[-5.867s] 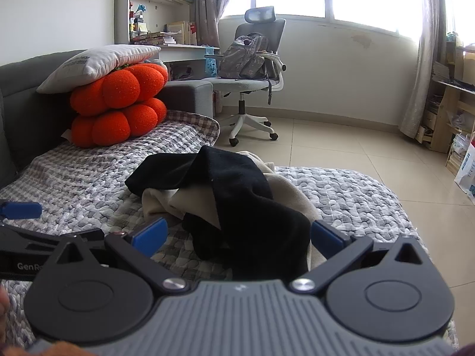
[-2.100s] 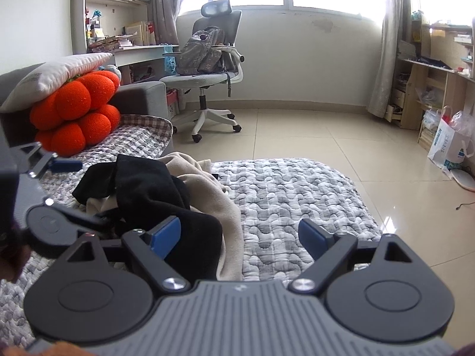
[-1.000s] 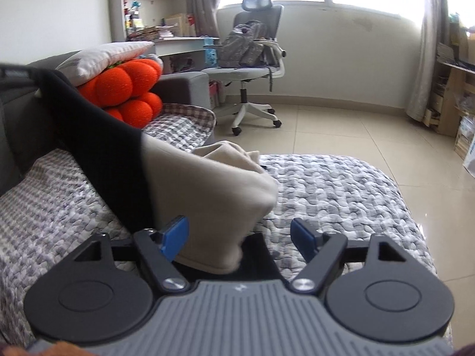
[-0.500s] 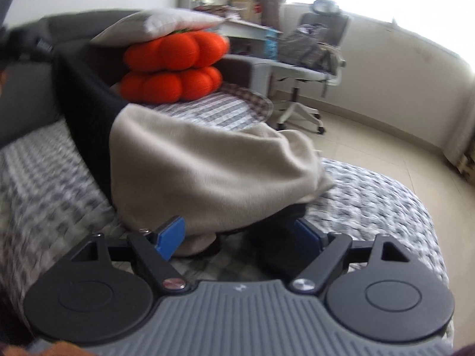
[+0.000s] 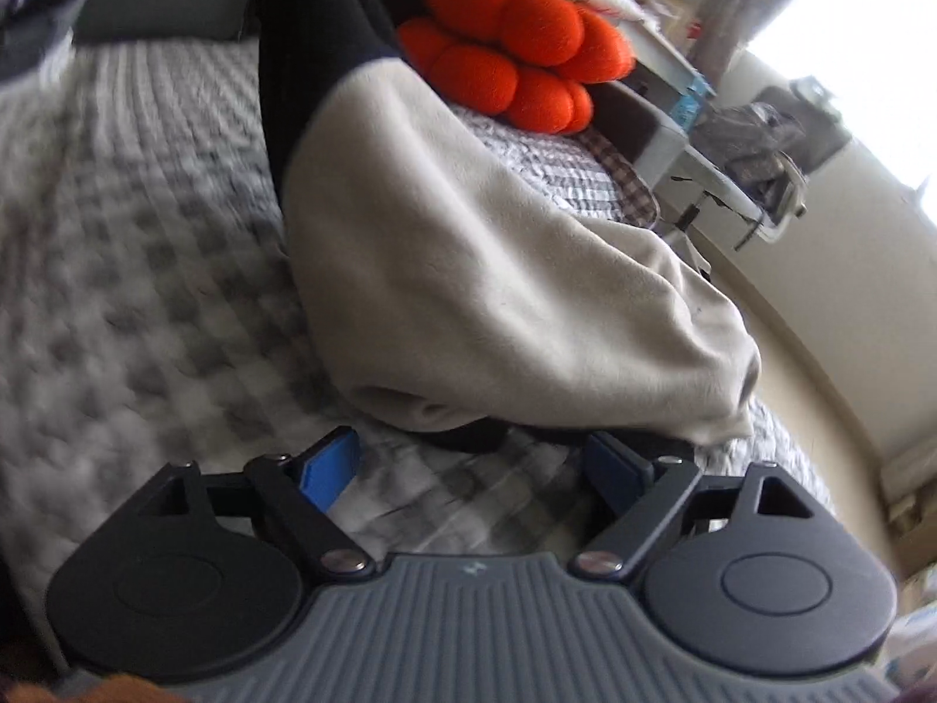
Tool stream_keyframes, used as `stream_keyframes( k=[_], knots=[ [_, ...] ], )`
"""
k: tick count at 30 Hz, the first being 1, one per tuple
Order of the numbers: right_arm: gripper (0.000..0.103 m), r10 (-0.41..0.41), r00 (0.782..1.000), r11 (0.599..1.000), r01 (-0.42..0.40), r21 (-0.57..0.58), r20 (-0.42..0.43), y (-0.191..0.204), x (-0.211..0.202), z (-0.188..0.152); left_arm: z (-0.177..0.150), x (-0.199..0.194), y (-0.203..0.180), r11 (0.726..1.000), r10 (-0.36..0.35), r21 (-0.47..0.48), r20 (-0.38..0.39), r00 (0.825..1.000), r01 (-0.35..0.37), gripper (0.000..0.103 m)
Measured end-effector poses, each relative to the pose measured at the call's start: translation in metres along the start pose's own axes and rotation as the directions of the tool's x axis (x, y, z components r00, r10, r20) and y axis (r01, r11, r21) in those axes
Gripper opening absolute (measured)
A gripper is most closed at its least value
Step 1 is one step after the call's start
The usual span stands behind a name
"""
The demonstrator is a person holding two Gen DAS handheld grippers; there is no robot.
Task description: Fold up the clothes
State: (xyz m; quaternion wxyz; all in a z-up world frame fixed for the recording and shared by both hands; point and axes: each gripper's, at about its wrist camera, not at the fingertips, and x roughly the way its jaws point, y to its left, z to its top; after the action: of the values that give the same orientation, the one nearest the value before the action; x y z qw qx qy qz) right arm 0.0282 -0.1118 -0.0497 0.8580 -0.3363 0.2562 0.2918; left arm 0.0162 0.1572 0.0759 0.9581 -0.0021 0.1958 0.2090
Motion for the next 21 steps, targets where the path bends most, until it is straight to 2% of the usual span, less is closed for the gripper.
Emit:
stream_keyframes(
  k=[2, 4, 5, 6, 7, 8, 9, 10, 11, 13, 16, 21],
  knots=[
    [0.087, -0.010, 1.000, 0.998, 0.009, -0.070, -0.005, -0.005, 0.015, 0.002, -0.002, 0.001, 0.000, 1.000, 0.001, -0.001, -0.003, 1.000, -0.001, 0.003],
    [0.087, -0.003, 0.999, 0.993, 0.009, -0.115, 0.054, -0.011, 0.026, 0.003, -0.002, 0.001, 0.000, 1.000, 0.006, 0.005, 0.000, 1.000, -0.006, 0.003],
    [0.078, -0.006, 0.998, 0.995, 0.013, -0.102, 0.066, -0.014, 0.028, 0.005, -0.002, 0.001, -0.001, 1.000, 0.008, 0.009, 0.001, 1.000, -0.008, 0.003],
    [0.061, -0.009, 0.997, 0.996, 0.016, -0.089, 0.077, -0.018, 0.030, 0.008, -0.002, 0.001, -0.002, 1.000, 0.009, 0.012, 0.001, 1.000, -0.009, 0.003],
    [0.049, -0.013, 0.996, 0.997, 0.020, -0.076, 0.089, -0.021, 0.033, 0.011, -0.002, 0.002, -0.002, 1.000, 0.007, 0.010, -0.002, 1.000, -0.007, 0.003],
    [0.025, -0.016, 0.995, 0.998, 0.023, -0.063, 0.100, -0.025, 0.035, 0.014, -0.003, 0.003, -0.001, 1.000, 0.007, 0.009, -0.006, 1.000, -0.007, 0.003],
    [0.017, -0.020, 0.994, 0.998, 0.026, -0.049, 0.112, -0.029, 0.038, 0.016, -0.003, 0.004, -0.001, 1.000, 0.009, 0.008, -0.008, 1.000, -0.009, 0.004],
    [0.016, -0.024, 0.992, 0.999, 0.028, -0.035, 0.124, -0.032, 0.040, 0.019, -0.003, 0.004, 0.001, 1.000, 0.012, 0.004, -0.010, 1.000, -0.012, 0.004],
    [0.015, -0.024, 0.985, 1.000, 0.021, 0.017, 0.173, -0.041, 0.029, 0.022, -0.003, 0.004, 0.003, 1.000, 0.014, -0.002, -0.010, 1.000, -0.014, 0.004],
    [0.015, -0.032, 0.963, 0.993, 0.000, 0.120, 0.269, -0.057, 0.007, 0.028, -0.001, 0.001, 0.009, 1.000, 0.010, -0.030, -0.001, 1.000, -0.010, 0.004],
    [0.014, -0.126, 0.918, 0.968, 0.030, 0.250, 0.377, -0.077, -0.029, 0.030, 0.003, -0.010, 0.015, 0.998, 0.001, -0.064, 0.035, 0.999, 0.001, 0.004],
    [0.014, -0.271, 0.814, 0.910, 0.042, 0.413, 0.514, -0.093, -0.090, 0.032, 0.012, -0.040, 0.020, 0.993, -0.042, -0.101, 0.136, 0.990, 0.056, 0.003]
  ],
)
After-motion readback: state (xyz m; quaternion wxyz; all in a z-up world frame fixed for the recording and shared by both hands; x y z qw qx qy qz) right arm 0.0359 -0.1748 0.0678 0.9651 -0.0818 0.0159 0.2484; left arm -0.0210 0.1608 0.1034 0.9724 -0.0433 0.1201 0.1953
